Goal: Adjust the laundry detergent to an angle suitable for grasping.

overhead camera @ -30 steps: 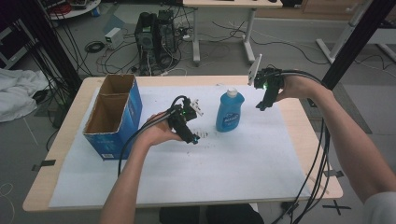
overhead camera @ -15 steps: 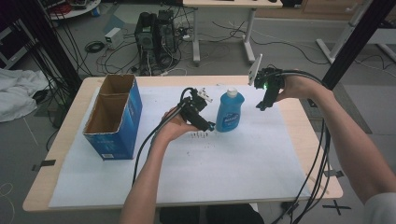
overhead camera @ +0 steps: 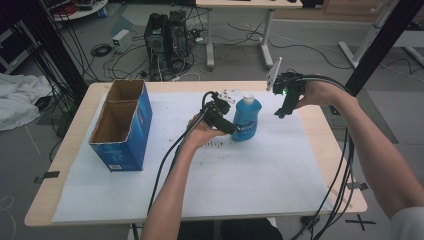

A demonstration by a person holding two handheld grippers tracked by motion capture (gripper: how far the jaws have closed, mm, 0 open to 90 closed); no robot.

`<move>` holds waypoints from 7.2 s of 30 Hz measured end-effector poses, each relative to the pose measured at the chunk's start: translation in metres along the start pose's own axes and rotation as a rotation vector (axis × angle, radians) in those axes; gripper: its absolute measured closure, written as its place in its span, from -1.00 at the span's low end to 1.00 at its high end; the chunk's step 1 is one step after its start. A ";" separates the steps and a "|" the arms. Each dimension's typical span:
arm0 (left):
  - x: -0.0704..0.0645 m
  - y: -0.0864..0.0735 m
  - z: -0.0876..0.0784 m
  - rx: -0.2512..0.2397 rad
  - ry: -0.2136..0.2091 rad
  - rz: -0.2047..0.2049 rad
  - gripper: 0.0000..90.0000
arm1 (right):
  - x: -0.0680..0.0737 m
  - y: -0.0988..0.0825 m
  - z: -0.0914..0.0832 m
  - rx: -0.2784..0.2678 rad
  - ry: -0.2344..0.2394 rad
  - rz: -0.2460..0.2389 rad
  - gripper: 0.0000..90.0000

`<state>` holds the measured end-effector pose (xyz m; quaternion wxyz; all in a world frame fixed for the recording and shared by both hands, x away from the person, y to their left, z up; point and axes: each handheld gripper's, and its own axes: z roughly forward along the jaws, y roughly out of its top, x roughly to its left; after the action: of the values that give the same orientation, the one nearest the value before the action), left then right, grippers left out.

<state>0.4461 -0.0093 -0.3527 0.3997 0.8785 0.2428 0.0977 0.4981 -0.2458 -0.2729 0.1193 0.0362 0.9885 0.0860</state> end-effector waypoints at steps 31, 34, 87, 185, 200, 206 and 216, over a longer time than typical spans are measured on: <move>0.007 0.016 0.042 -0.033 -0.041 -0.041 -0.59 | 0.002 0.000 0.002 0.003 0.003 0.005 -0.71; 0.008 0.016 0.044 -0.050 -0.028 -0.029 -0.59 | 0.003 0.000 0.003 -0.002 -0.002 0.008 -0.71; 0.003 0.017 0.048 -0.084 -0.058 -0.008 -0.04 | 0.004 0.001 0.003 0.038 -0.007 0.001 -0.71; -0.052 -0.070 -0.050 -0.098 -0.279 0.169 -0.23 | 0.017 0.013 0.007 0.012 -0.010 -0.007 -0.71; -0.050 -0.071 -0.049 -0.065 -0.279 0.160 -0.34 | 0.015 0.015 0.007 0.046 0.005 -0.046 -0.71; -0.051 -0.070 -0.052 -0.052 -0.265 0.159 -0.41 | 0.016 0.016 0.007 0.047 0.003 -0.055 -0.71; -0.051 -0.072 -0.057 -0.024 -0.250 0.161 -0.47 | 0.017 0.018 0.007 0.046 0.002 -0.061 -0.71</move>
<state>0.3563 0.0433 -0.3675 0.4283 0.8955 0.1187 0.0219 0.4840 -0.2257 -0.2803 0.1201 0.0088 0.9909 0.0594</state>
